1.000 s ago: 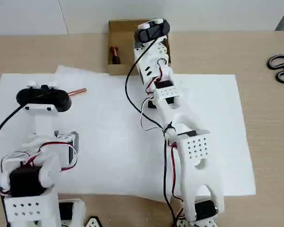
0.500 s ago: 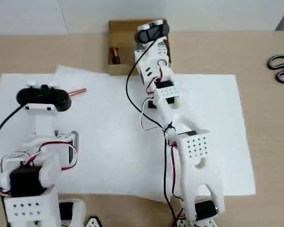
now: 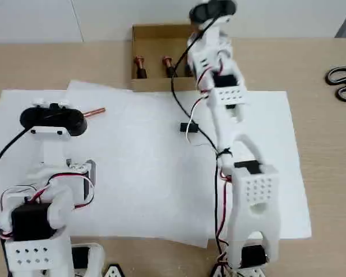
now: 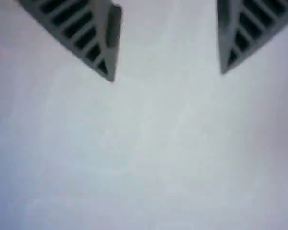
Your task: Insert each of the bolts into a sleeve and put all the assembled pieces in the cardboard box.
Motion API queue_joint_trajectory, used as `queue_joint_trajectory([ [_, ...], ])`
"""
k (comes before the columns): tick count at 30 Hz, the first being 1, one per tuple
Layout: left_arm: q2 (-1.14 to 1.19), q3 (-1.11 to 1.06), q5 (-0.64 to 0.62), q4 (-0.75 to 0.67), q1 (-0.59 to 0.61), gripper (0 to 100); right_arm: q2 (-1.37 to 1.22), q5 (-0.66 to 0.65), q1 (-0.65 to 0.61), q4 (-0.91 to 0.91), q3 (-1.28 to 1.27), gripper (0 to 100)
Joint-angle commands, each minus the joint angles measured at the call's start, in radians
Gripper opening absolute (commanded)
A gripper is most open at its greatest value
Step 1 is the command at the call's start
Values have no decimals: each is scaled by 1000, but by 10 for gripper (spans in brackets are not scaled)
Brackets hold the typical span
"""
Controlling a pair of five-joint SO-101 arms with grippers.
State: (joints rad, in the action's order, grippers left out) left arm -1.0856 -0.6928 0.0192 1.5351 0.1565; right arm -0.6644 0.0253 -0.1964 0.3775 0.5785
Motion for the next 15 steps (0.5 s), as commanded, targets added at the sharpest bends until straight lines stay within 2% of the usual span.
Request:
queue_joint_trajectory([
  [1, -6, 2, -5, -21, 2, 134, 185, 5, 10, 143, 54, 213],
  [9, -6, 2, -5, -21, 2, 134, 435, 6, 7, 630, 54, 213],
  [15, -6, 2, -5, -20, 6, 134, 622, 5, 10, 892, 54, 213],
])
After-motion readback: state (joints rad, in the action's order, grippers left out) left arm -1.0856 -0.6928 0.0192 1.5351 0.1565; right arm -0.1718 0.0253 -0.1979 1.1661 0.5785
